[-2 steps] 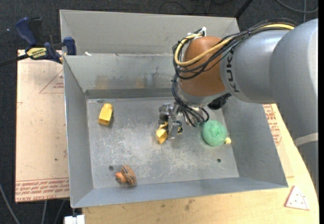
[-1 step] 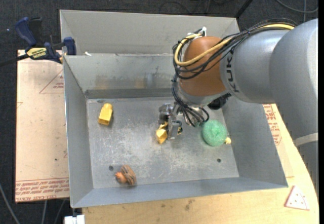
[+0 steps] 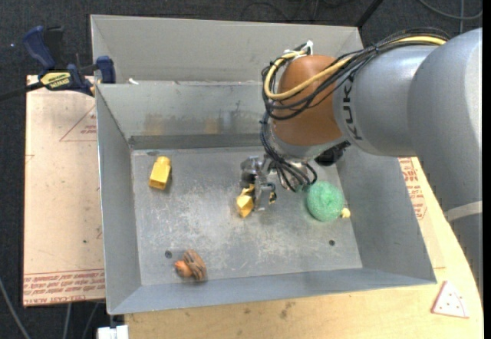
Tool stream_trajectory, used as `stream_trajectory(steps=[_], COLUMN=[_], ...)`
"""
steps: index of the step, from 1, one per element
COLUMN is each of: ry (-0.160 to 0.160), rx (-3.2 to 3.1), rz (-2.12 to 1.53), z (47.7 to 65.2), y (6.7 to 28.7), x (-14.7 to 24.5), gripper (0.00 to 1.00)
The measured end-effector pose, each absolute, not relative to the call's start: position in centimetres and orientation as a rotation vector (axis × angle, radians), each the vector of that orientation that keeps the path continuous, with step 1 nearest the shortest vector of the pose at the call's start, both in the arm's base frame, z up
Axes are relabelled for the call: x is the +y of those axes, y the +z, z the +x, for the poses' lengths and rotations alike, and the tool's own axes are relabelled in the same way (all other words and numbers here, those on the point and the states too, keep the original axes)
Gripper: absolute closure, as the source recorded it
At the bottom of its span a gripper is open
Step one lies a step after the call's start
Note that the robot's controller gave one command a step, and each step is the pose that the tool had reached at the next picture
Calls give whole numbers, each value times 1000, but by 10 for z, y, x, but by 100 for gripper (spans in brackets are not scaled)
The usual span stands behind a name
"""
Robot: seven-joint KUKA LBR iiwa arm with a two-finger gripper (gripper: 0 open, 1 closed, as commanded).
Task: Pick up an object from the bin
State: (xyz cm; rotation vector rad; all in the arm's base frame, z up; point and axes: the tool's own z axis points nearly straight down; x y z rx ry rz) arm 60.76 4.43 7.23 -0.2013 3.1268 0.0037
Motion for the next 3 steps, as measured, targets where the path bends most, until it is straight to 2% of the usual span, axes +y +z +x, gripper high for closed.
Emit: stream_trajectory(steps=[3], ry=[3], rx=[3135], rz=[-203], z=[604], y=[77], x=[44], gripper=[100])
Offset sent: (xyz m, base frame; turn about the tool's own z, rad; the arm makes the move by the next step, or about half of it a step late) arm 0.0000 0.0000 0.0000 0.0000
